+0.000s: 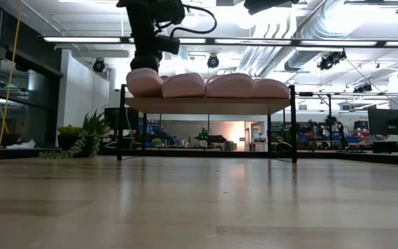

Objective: Pick and place slides into the shelf
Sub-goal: Adjust the pink slide

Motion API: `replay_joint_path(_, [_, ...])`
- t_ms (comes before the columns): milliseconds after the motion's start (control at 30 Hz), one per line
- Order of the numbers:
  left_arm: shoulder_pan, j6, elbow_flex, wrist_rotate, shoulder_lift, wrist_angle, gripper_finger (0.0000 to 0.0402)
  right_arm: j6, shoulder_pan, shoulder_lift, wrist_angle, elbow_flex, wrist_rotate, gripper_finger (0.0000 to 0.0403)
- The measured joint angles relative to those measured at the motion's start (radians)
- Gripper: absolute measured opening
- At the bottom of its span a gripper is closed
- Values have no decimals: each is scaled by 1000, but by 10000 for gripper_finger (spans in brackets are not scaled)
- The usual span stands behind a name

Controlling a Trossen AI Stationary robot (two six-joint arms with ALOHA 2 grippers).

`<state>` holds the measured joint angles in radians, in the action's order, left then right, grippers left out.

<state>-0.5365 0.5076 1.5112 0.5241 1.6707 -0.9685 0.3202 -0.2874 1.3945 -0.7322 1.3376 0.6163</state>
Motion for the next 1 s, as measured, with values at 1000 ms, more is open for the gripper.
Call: replay_joint_path(1000, [13, 3, 41, 28, 1, -80, 184, -15, 0, 0, 23, 0, -8, 142])
